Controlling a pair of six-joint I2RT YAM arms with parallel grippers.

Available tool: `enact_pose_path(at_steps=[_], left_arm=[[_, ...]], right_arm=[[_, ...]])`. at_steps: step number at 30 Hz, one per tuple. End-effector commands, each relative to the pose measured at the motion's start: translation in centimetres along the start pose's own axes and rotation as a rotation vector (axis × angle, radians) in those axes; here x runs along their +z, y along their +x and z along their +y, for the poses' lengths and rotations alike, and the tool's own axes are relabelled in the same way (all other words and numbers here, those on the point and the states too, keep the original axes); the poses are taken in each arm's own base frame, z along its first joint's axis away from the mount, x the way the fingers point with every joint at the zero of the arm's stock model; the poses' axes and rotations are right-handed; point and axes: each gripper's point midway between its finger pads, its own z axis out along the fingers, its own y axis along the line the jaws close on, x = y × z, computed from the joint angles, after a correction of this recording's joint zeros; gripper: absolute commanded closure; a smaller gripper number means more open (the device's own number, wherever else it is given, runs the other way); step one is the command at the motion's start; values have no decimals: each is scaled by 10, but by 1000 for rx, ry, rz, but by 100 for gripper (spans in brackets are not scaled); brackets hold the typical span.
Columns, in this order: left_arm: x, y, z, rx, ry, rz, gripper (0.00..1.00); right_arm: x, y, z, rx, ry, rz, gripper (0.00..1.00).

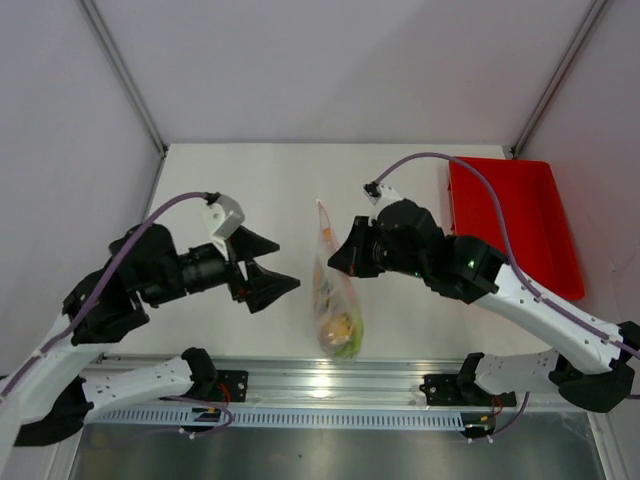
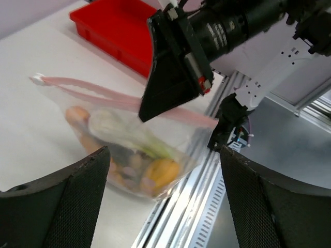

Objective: Place the food in the zip-top bag and seal the zipper
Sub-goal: Zip the zipper food storage bag at the center of the board.

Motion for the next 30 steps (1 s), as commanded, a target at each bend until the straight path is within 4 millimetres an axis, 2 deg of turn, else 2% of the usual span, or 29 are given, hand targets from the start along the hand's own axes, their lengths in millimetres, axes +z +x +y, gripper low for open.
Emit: enact_pose_path(at_steps=[1,2,3,4,6,7,10,14,15,18,19,21,23,27,29,30], left_arm=[[30,9,-9,-58,-31,48,12],[36,19,-1,-43,-89,60,11],[41,21,-4,-26,-86,52,9],[44,28,-11,0,-70,61,7],[49,46,-7,45,-108,40,2],[48,45,-9,53,-110,6,1],[49,75,-7,79,-123,-24,0],[54,91,-7,146,-192,-36,0],[55,96,0,175,-259,-39,1],[64,103,10,198,-360,-32,1],[62,100,20,202,-433,-41,1],[66,98,26,233,-482,-35,0],[73,92,26,254,-486,-54,1],[80,96,52,256,-559,2,1],[85,97,50,261,-520,1,1],[87,91,47,276,-500,-25,1]], right_arm=[[-4,-46,11,299,21,-348,100],[-2,-48,8,338,18,-390,100],[7,-38,4,385,23,-387,100],[7,-39,3,413,27,-403,100],[6,-43,0,430,52,-444,100],[6,-43,2,444,52,-451,100],[1,-50,0,464,80,-489,100],[0,-56,-4,507,119,-513,100],[-1,-57,-1,513,112,-512,100],[5,-55,3,524,107,-496,100],[7,-53,3,527,106,-489,100],[9,-51,5,532,101,-482,100],[10,-50,6,532,98,-479,100],[10,-49,11,524,86,-471,100],[11,-49,10,516,90,-472,100],[11,-49,10,512,93,-469,100]])
